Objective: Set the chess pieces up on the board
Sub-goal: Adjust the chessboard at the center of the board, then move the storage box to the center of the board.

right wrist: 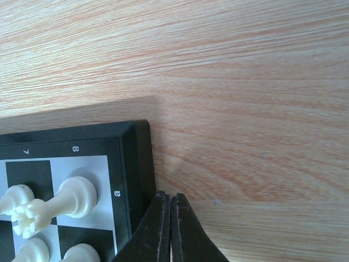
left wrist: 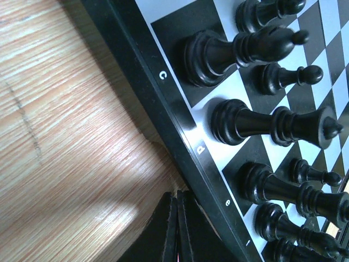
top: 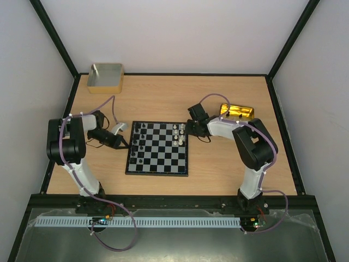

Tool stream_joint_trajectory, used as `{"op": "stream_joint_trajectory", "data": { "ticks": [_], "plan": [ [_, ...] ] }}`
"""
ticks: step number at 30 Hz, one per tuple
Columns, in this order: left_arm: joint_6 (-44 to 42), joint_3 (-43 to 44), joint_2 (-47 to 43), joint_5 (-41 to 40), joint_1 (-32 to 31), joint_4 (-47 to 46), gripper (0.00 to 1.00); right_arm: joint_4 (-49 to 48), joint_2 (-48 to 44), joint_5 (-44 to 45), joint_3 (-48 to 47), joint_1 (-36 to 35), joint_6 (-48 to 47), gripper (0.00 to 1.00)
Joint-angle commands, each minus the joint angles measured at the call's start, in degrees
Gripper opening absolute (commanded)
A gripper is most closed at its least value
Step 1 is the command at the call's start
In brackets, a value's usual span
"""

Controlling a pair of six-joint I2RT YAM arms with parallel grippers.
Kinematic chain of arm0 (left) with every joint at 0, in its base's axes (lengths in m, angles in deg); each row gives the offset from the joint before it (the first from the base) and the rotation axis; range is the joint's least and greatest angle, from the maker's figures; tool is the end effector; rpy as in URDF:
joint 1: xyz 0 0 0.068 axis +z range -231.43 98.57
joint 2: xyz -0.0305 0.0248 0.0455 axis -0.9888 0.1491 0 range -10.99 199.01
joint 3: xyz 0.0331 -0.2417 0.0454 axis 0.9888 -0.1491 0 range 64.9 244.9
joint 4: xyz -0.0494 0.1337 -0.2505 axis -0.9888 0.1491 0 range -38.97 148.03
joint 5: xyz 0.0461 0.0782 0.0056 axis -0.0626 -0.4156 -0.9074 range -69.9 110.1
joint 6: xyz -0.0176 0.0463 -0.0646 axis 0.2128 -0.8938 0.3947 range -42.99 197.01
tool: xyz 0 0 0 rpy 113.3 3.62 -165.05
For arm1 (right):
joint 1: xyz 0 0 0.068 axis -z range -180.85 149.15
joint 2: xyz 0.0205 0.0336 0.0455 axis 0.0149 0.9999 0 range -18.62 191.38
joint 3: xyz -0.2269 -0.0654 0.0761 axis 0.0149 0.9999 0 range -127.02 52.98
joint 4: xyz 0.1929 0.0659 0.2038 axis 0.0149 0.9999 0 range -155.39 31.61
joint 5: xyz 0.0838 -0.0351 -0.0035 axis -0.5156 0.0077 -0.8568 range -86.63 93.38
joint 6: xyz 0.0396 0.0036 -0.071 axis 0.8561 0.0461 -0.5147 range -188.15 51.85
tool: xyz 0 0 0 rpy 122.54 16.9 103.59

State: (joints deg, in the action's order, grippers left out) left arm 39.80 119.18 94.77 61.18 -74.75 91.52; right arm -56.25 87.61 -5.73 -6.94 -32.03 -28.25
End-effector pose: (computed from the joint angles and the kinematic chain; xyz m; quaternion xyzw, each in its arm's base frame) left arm 0.3009 -0.0115 0.0392 0.2408 0.9048 -0.3314 0.1162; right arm 0.3367 0.2169 0.0677 0.0489 0.9509 0.2337 0.1968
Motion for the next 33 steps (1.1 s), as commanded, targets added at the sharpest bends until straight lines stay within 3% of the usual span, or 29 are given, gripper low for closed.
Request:
{"op": "stream_joint_trajectory", "data": {
  "ticks": [1,8,14,16,19,25,33],
  "plan": [
    [-1.06,-2.47,2.00,-7.33,-0.30,0.25,0.02,4.33,-0.41,1.84,-2.32,0.30,-0.98,0.02],
    [2.61,-3.70,-1.76,-11.41,3.74,-4.99,0.02,13.40,-8.58,10.14,-4.60,0.46,-1.65,0.03],
    [4.43,-4.62,-7.89,-12.80,13.95,-7.45,0.03,22.50,-13.85,15.73,-5.75,3.18,-3.31,0.31],
    [4.20,-5.06,-10.11,-13.28,16.30,-7.31,0.05,23.98,-14.71,16.05,-5.31,4.65,-3.32,0.35],
    [3.37,-6.16,-14.39,-14.51,18.70,-6.61,0.09,25.36,-15.43,16.55,-5.18,7.38,-5.86,0.33],
    [2.17,-9.89,-24.25,-15.37,20.66,-4.47,0.40,26.34,-14.74,15.64,-6.38,11.94,-7.45,0.30],
    [1.89,-11.39,-28.48,-15.33,20.66,-3.55,0.44,24.65,-11.87,14.35,-5.29,12.63,-7.06,0.25]
  ]
}}
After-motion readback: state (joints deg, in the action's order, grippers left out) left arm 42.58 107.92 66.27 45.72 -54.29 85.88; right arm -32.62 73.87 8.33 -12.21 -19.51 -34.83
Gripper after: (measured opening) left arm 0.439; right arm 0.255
